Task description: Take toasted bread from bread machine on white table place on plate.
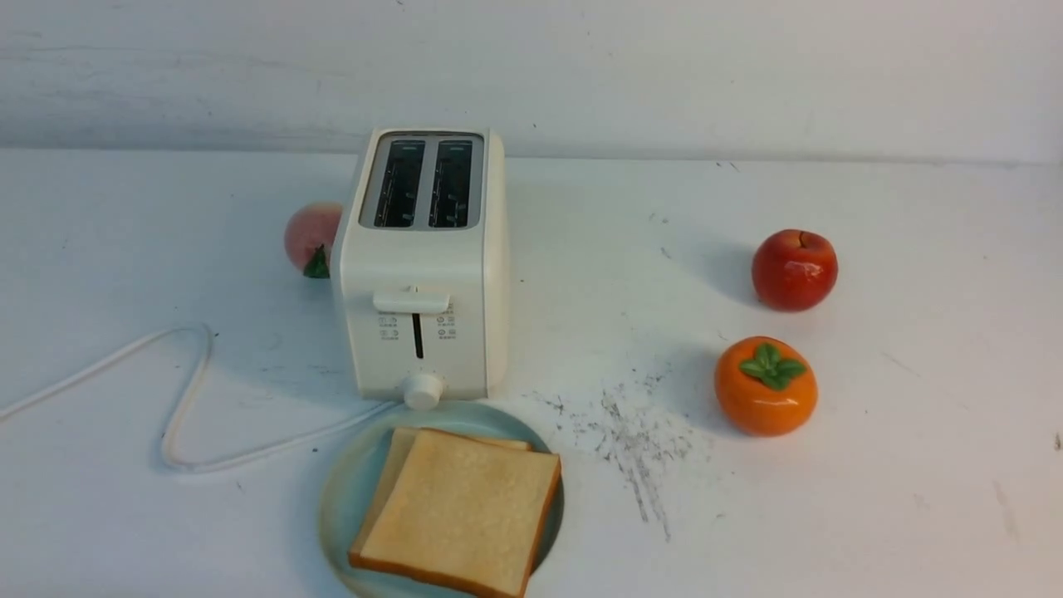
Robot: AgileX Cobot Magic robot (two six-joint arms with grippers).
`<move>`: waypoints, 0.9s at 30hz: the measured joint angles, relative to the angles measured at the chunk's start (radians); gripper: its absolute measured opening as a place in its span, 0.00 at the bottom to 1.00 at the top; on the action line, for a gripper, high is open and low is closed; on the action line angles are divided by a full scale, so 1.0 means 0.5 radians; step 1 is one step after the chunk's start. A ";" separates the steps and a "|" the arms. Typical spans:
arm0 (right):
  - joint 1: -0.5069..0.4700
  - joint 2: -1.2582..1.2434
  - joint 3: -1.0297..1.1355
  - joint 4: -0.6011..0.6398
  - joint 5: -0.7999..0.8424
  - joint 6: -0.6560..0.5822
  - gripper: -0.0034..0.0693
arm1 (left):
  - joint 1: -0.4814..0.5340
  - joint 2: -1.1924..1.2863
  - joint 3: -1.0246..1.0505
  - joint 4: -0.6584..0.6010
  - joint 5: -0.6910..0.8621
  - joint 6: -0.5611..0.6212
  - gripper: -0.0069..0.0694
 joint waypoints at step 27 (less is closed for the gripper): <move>0.000 0.000 0.000 -0.010 0.000 0.000 0.16 | 0.009 0.000 0.000 0.000 -0.002 0.006 0.16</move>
